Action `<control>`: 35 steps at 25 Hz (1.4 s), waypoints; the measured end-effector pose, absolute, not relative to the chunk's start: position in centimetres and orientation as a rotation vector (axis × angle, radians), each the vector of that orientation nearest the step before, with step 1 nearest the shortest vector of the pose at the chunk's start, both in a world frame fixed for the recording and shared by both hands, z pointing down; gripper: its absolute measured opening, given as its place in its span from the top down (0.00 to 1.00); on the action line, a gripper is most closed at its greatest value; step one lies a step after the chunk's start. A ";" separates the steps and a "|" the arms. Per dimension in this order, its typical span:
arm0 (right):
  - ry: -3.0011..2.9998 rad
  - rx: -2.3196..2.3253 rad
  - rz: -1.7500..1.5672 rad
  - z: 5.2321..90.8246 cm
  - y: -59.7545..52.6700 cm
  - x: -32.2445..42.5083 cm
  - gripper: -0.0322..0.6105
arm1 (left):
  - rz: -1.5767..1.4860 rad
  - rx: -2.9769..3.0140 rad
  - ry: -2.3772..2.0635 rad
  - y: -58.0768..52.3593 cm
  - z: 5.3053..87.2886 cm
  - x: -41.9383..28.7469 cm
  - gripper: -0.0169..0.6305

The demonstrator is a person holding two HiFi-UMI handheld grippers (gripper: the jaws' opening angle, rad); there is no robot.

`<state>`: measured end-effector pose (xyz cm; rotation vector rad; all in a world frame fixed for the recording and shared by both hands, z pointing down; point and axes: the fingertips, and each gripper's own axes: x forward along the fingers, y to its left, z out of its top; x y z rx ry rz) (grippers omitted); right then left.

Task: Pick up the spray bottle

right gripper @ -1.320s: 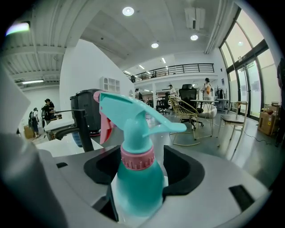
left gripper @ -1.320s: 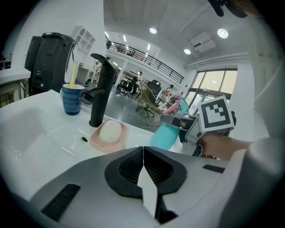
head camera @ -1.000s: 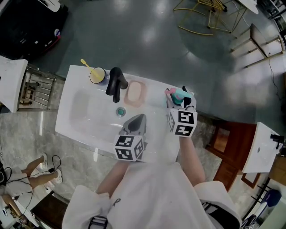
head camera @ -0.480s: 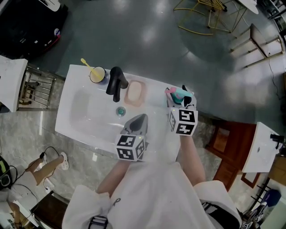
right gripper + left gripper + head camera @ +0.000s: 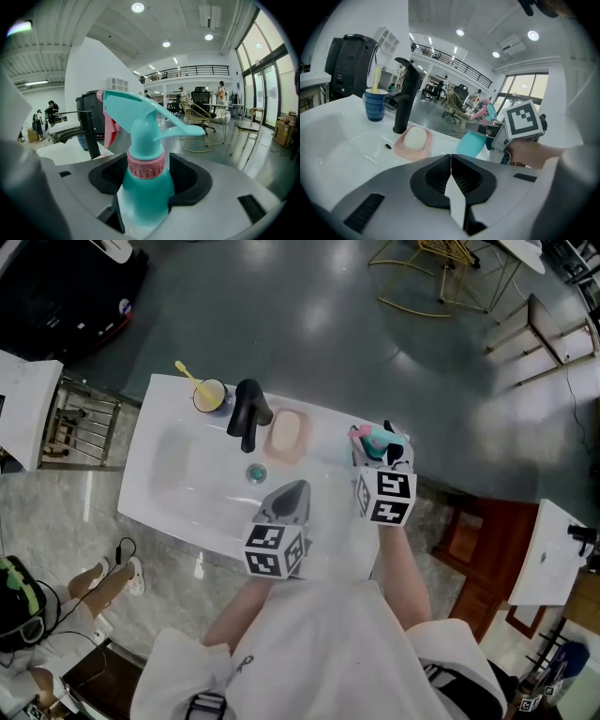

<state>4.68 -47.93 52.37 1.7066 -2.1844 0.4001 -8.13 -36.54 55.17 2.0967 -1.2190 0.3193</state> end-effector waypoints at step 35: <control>-2.295 1.722 0.273 46.2 -40.7 4.7 0.51 | 0.236 2.212 -1.262 -33.9 50.2 -6.3 0.93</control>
